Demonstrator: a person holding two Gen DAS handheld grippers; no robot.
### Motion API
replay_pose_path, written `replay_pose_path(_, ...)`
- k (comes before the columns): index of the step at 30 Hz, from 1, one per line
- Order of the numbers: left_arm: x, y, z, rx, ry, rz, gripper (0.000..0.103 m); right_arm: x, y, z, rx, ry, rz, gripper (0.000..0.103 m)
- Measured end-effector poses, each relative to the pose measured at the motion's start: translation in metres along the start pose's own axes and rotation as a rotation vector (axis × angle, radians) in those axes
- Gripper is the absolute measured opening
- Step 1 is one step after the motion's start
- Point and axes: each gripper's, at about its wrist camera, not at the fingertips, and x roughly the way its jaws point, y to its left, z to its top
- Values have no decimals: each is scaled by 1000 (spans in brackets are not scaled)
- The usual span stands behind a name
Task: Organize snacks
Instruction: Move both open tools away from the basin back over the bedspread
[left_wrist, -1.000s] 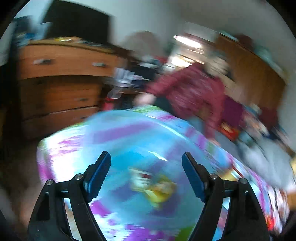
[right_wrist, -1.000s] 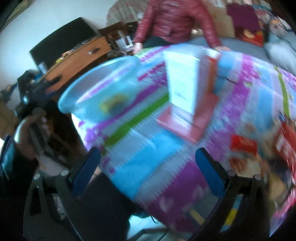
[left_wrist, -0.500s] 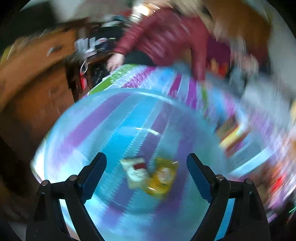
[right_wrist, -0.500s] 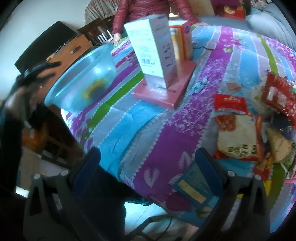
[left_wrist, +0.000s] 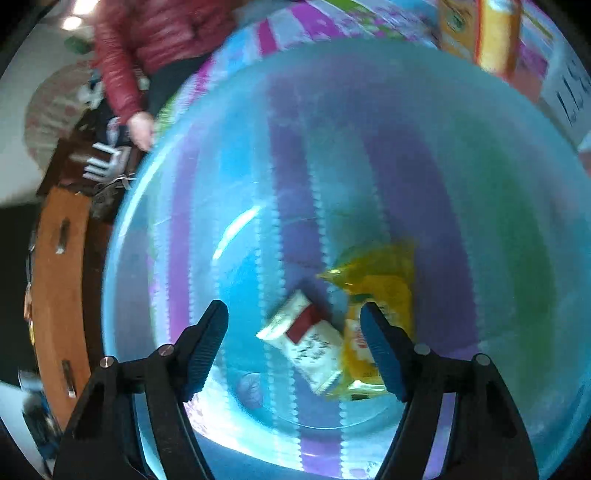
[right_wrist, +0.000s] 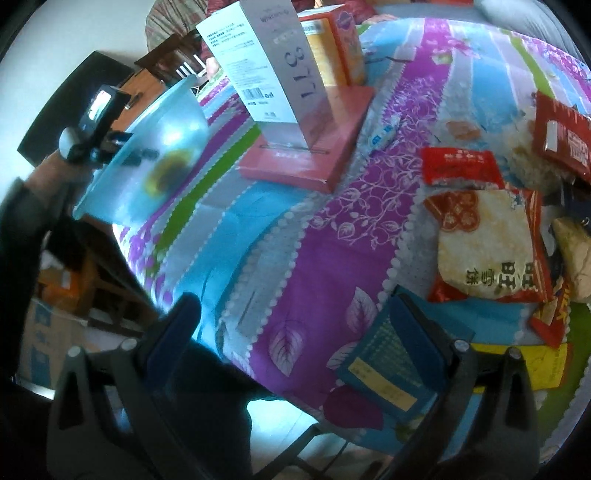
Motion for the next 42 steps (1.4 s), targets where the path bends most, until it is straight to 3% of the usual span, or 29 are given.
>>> replay_pose_path(5, 18, -14, 4, 99, 37, 72, 80, 1, -7, -1, 6, 0, -11, 103)
replay_pose_path(6, 22, -13, 5, 108, 46, 126, 80, 0, -9, -1, 9, -2, -13, 103)
replay_pose_path(7, 27, -6, 5, 108, 54, 224, 78, -1, -11, 0, 13, -9, -19, 103)
replay_pose_path(8, 25, 11, 7, 43, 29, 332, 78, -4, -13, 1, 19, -22, -25, 103)
replay_pose_path(11, -8, 69, -3, -243, -81, 331, 78, -12, -16, 4, 25, -58, -29, 103)
replay_pose_path(13, -32, 93, -13, -320, -140, 386, 78, -13, -18, 5, 27, -60, -33, 103)
replay_pose_path(16, -66, 114, -25, -429, -223, 366, 79, -10, -21, 3, 41, -52, -29, 103)
replay_pose_path(19, -109, 109, -33, -488, -367, 333, 85, -7, -19, 0, 44, -44, -16, 103)
replay_pose_path(22, -153, 86, -41, -503, -544, 256, 92, -7, -12, -4, 6, -40, -20, 103)
replay_pose_path(24, -185, 59, -51, -517, -667, 140, 102, -13, -7, -5, -26, -46, -35, 103)
replay_pose_path(26, -206, 27, -56, -521, -758, -21, 103, -22, -5, -7, -47, -65, -44, 103)
replay_pose_path(28, -209, -4, -57, -528, -788, -204, 103, -36, -9, -11, -53, -95, -58, 103)
replay_pose_path(29, -208, -26, -54, -513, -783, -332, 103, -40, -11, -14, -50, -102, -63, 103)
replay_pose_path(31, -204, -66, -47, -467, -776, -433, 103, -50, -23, -21, -27, -115, -81, 103)
replay_pose_path(36, -191, -168, -27, -334, -693, -560, 103, -77, -67, -39, 47, -154, -167, 103)
replay_pose_path(38, -177, -209, -16, -284, -614, -612, 103, -86, -88, -45, 74, -156, -244, 103)
replay_pose_path(42, -129, -272, 9, -270, -428, -605, 103, -93, -129, -51, 102, -92, -402, 103)
